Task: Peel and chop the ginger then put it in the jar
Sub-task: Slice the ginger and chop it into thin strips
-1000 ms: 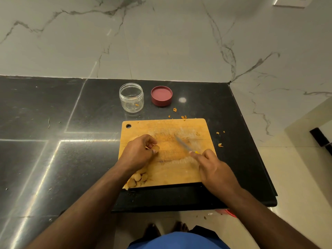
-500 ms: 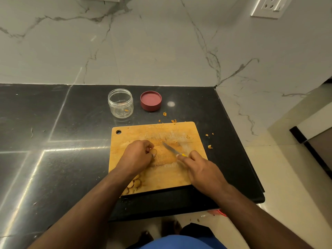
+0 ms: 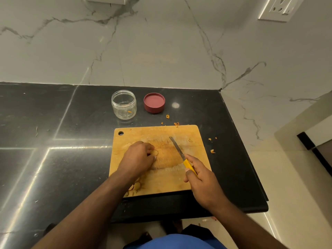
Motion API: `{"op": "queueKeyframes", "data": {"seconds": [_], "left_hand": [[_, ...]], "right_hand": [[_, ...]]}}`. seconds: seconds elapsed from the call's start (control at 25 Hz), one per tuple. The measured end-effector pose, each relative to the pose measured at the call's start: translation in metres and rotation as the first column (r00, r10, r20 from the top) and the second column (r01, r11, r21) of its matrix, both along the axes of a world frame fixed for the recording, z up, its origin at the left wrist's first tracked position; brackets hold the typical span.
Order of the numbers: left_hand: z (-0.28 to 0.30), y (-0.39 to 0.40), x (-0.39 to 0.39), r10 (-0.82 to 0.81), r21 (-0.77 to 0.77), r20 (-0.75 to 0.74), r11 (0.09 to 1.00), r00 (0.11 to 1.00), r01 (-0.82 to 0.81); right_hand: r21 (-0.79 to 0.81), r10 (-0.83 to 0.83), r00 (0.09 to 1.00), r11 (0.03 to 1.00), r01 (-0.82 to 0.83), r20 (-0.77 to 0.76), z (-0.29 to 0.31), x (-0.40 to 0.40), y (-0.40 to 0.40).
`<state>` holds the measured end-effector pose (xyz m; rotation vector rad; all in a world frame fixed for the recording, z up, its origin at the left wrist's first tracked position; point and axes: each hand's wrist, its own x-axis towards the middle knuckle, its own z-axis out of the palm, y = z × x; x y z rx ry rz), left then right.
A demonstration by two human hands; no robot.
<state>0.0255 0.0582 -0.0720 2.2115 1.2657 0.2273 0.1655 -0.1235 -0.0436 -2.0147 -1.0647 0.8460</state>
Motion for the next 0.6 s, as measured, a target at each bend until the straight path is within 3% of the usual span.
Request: {"op": "queueKeyframes", "data": {"seconds": [0.6], "left_hand": [[-0.009,-0.008,0.0,0.041,0.089,0.023,0.995,0.999,-0.043]], "right_hand": [[-0.091,0.27,0.931,0.963,-0.255,0.246,-0.011,-0.031,0.014]]}}
